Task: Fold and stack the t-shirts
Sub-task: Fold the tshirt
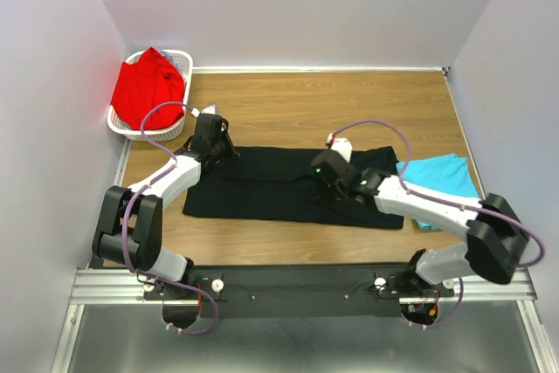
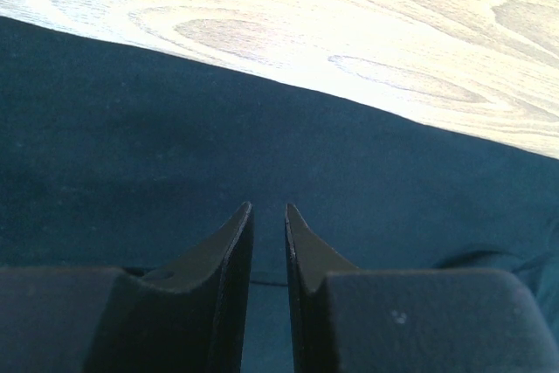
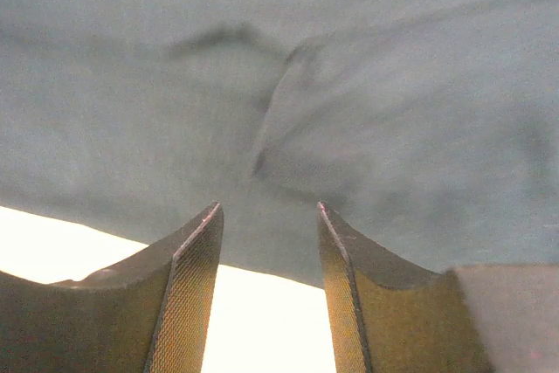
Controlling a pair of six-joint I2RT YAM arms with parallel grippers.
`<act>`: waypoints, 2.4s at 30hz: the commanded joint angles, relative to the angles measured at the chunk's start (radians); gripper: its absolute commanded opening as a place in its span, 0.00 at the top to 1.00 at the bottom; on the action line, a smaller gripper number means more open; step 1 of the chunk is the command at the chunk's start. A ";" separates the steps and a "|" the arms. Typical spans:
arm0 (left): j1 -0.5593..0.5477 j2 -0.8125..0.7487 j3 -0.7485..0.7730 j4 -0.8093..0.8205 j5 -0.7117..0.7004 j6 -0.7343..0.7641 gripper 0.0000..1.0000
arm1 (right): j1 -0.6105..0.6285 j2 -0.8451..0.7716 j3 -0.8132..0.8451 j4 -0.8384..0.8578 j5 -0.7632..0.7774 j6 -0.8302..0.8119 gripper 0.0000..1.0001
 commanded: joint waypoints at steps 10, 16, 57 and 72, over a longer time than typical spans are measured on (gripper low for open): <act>-0.012 0.035 0.037 -0.026 0.022 -0.023 0.72 | -0.616 -0.120 -0.048 0.045 -0.100 -0.146 0.49; -0.014 0.058 0.059 -0.020 0.071 -0.034 0.72 | -0.765 -0.041 -0.080 0.136 -0.236 -0.163 0.54; -0.014 0.083 0.066 -0.022 0.048 -0.070 0.72 | -0.794 -0.121 -0.238 0.179 -0.269 -0.130 1.00; 0.049 0.046 0.013 -0.045 0.001 -0.124 0.72 | -0.794 -0.048 -0.255 0.174 -0.233 -0.121 0.98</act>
